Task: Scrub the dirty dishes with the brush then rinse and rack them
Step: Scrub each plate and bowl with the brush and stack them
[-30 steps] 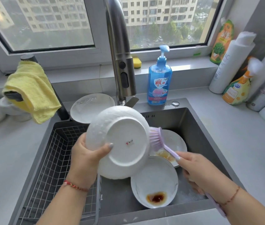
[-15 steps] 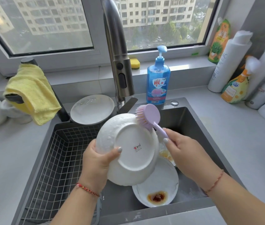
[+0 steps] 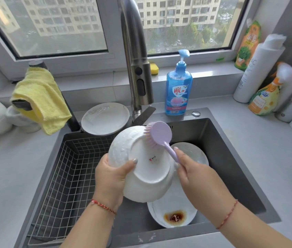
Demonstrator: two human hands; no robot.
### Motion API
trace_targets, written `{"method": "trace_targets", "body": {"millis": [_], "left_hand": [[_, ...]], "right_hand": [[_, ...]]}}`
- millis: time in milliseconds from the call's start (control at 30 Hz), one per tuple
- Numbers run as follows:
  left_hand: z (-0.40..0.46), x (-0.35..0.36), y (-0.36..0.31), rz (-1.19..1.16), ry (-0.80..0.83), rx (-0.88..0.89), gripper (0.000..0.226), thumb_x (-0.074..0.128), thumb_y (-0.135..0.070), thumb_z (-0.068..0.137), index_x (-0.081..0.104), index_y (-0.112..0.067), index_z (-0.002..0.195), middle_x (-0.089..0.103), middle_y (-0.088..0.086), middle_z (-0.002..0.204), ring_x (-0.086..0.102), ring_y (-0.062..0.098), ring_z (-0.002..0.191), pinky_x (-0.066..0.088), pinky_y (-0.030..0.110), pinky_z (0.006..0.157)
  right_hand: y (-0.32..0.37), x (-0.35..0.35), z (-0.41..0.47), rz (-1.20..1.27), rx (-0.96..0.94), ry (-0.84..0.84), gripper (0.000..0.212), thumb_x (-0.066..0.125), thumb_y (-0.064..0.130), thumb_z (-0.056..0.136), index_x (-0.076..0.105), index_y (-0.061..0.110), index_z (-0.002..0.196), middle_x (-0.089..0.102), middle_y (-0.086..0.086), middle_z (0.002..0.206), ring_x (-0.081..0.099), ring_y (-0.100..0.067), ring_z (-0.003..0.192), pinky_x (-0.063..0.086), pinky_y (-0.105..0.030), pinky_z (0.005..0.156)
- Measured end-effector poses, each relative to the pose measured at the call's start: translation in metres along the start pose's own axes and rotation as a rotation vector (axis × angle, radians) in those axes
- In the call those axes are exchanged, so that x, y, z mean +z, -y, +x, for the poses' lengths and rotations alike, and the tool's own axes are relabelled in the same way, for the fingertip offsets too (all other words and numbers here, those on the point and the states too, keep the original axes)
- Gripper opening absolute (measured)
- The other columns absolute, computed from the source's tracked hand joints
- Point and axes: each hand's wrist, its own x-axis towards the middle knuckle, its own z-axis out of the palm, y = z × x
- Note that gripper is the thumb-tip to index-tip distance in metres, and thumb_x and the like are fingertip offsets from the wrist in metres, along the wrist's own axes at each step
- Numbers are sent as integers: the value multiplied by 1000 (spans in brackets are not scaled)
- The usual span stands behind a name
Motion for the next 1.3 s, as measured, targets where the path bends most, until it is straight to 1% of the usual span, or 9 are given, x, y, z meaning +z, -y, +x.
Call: {"method": "trace_targets", "body": {"millis": [133, 367, 567, 667, 833, 1033, 1133, 1233, 1300], "left_hand": [[3, 1, -1, -26, -47, -8, 48, 85, 5, 62, 62, -5, 102, 71, 24, 104, 70, 41, 92, 57, 59, 81], [4, 0, -4, -33, -80, 28, 59, 87, -6, 51, 62, -5, 105, 72, 20, 103, 70, 41, 95, 56, 60, 83], [10, -5, -2, -24, -71, 22, 45, 81, 5, 65, 62, -4, 105, 72, 20, 103, 69, 42, 96, 57, 57, 81], [6, -2, 0, -39, -51, 10, 47, 80, 2, 61, 62, -3, 104, 73, 20, 100, 70, 41, 93, 59, 53, 78], [12, -8, -6, -70, -113, 47, 48, 82, 0, 60, 62, -8, 104, 72, 16, 103, 71, 36, 94, 58, 50, 79], [17, -16, -8, -103, -144, 57, 40, 77, 7, 72, 64, -7, 107, 71, 19, 106, 70, 36, 96, 57, 53, 83], [17, -21, -8, -176, -110, -2, 50, 76, 3, 70, 62, -3, 118, 70, 22, 111, 70, 36, 97, 59, 52, 82], [17, -27, -9, -248, -43, -90, 55, 73, -4, 72, 60, -2, 126, 69, 23, 115, 69, 39, 103, 55, 59, 86], [18, -30, -10, -285, -16, -133, 55, 72, -7, 72, 61, -2, 125, 69, 23, 114, 68, 40, 104, 54, 62, 86]], "right_hand": [[6, 10, -14, 17, -21, 66, 51, 27, 37, 102, 6, 49, 147, 58, 5, 74, 56, -15, 67, 50, -30, 65], [-8, 13, 4, -66, 46, 25, 50, 27, 34, 102, 12, 42, 150, 46, 8, 63, 41, -8, 50, 29, -19, 43], [16, 11, -12, -19, -58, 119, 50, 28, 35, 102, 8, 56, 143, 66, -1, 82, 60, -17, 71, 45, -29, 61], [12, 8, 12, -24, -19, 73, 45, 28, 35, 102, 18, 47, 145, 66, -5, 79, 61, -23, 70, 46, -34, 59], [1, 11, 5, -56, 29, 75, 46, 28, 35, 102, 20, 43, 147, 57, 3, 74, 50, -13, 58, 40, -26, 51], [17, 11, -29, 46, -73, 239, 48, 31, 39, 100, 12, 64, 137, 63, 0, 79, 59, -17, 72, 46, -30, 68], [-2, 1, -6, 91, 18, 145, 42, 36, 35, 100, 32, 52, 139, 55, 6, 67, 51, -8, 60, 40, -22, 55], [-16, -11, 17, 170, 75, 85, 40, 39, 32, 100, 42, 46, 137, 68, 9, 91, 62, -11, 78, 51, -31, 73], [-16, -15, 21, 191, 71, 88, 39, 39, 31, 100, 44, 47, 135, 69, 6, 93, 63, -14, 79, 52, -33, 74]]}}
